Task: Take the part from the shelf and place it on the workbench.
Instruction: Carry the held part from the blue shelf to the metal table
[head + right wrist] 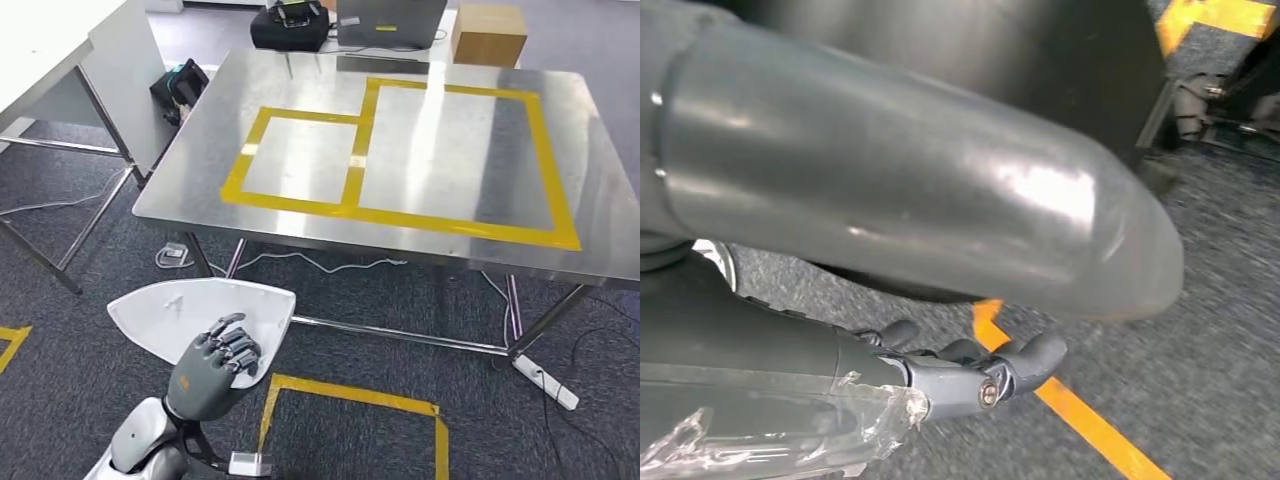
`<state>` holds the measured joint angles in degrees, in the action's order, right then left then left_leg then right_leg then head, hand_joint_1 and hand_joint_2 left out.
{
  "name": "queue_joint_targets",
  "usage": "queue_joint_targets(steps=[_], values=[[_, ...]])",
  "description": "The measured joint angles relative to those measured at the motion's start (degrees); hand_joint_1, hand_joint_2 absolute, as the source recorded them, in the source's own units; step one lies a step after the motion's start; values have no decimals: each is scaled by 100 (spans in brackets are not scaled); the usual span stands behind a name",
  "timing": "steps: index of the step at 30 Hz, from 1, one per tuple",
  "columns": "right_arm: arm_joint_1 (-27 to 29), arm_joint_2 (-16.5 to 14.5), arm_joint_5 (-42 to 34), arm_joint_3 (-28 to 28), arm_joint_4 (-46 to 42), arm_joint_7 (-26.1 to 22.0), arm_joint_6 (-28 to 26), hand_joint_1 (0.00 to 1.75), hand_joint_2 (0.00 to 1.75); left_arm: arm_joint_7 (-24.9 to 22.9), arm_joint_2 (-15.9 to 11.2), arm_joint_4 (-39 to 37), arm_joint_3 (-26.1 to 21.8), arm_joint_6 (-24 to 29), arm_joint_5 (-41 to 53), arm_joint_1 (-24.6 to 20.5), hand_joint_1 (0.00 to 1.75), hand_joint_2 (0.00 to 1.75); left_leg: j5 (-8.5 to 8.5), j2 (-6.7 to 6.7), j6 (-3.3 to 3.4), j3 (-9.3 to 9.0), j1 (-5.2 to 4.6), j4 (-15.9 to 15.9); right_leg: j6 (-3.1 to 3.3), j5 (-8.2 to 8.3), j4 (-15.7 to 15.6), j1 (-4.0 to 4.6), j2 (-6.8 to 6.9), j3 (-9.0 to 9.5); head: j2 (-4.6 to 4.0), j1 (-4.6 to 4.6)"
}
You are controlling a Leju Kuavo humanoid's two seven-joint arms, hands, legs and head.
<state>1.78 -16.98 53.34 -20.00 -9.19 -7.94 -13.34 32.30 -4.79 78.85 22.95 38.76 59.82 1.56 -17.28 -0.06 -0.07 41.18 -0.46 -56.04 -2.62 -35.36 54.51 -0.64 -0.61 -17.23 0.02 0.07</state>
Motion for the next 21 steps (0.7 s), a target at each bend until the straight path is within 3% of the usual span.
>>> queue_joint_targets(steps=[1, 2, 3, 4, 5, 6, 8, 9, 10, 13, 14, 16, 18, 19, 21], values=[[-4, 2, 5, 1, -5, -4, -3, 0, 0, 0, -2, -5, -34, 11, -12, -3, 175, 175, -83, -28, 17, -107, 12, 3, -37, 104, 161, 5, 8, 9, 0, 22], [-9, 3, 9, 1, -9, -7, -5, 0, 0, 0, -4, -13, -61, 21, -21, -6, 175, 175, -158, -51, 50, -226, 20, 9, -75, 247, 500, 10, 13, -134, 0, 36], [-15, 4, 12, 2, -10, -7, -5, 0, 0, 0, -5, -20, -80, 28, -28, -4, 175, 175, -227, -65, 92, -356, 23, 22, -95, 297, 911, 13, 15, -369, -2, 54], [-12, 4, 14, 2, -10, -7, -4, 0, 0, 0, -6, -32, -94, 30, -30, 8, 175, 175, -301, -71, 132, -478, 25, 47, -102, 240, 1325, 17, 20, -682, -2, 68], [-12, 4, 15, 3, -10, -6, -4, 0, 0, 0, -8, -44, -103, 30, -29, 19, 175, 175, -387, -77, 161, -607, 22, 72, -97, 69, 1655, 27, 22, -996, -2, 73], [-8, 4, 15, 3, -10, -5, -3, 0, 0, 0, -9, -55, -111, 30, -28, 29, 175, 175, -482, -87, 181, -743, 17, 98, -90, -216, 1845, 38, 22, -1283, -2, 78], [-2, 4, 15, 2, -9, -4, -2, 0, 0, 1, -9, -71, -126, 30, -27, 43, 175, 175, -684, -111, 197, -1028, 1, 127, -54, -760, 1804, 67, 22, -1710, -1, 95], [2, 4, 15, 1, -9, -4, 0, 0, 0, 1, -10, -79, -132, 30, -28, 45, 175, 175, -789, -120, 203, -1167, -14, 133, -24, -836, 1617, 84, 22, -1844, -1, 104], [7, 4, 15, 1, -8, -3, 2, 0, 0, 1, -10, -85, -137, 30, -29, 46, 175, 175, -886, -127, 208, -1290, -31, 136, 25, -642, 1341, 106, 21, -1920, -1, 114], [7, 6, 20, 2, -11, 5, 3, 0, 0, 10, -12, -91, -151, 31, -34, 48, 175, 175, -1187, -170, 183, -1580, -84, 156, 176, 506, 551, 178, -7, -1921, -1, 118], [-10, 7, 25, 4, -15, 9, 1, 0, 0, 22, -11, -85, -163, 29, -38, 40, 175, 175, -1227, -187, 156, -1656, -94, 140, 206, 671, 434, 190, -20, -1879, -1, 119], [-57, -1, 34, 15, -22, 12, -2, 0, 0, 62, -8, -58, -200, 9, -51, 14, 175, 175, -1244, -186, 91, -1740, -110, 38, 261, 825, 343, 167, -18, -1741, -1, 122], [-84, -12, 40, 28, -24, 8, -2, 0, 0, 126, -5, -40, -242, -30, -105, 8, 175, 175, -1348, -131, 16, -1642, -105, -305, 306, 1051, 301, 122, 19, -1612, -2, 90], [-83, -15, 42, 33, -24, 7, 0, 0, 0, 167, -4, -39, -262, -56, -150, 23, 175, 175, -1489, -101, -21, -1507, -82, -570, 311, 1124, 292, 109, 38, -1565, -2, 65], [-69, -15, 43, 36, -20, 9, 6, 0, 0, 252, -4, -40, -297, -104, -249, 79, 175, 175, -1851, -77, -89, -1102, -13, -1135, 298, 1087, 295, 92, 43, -1533, -2, 27]])
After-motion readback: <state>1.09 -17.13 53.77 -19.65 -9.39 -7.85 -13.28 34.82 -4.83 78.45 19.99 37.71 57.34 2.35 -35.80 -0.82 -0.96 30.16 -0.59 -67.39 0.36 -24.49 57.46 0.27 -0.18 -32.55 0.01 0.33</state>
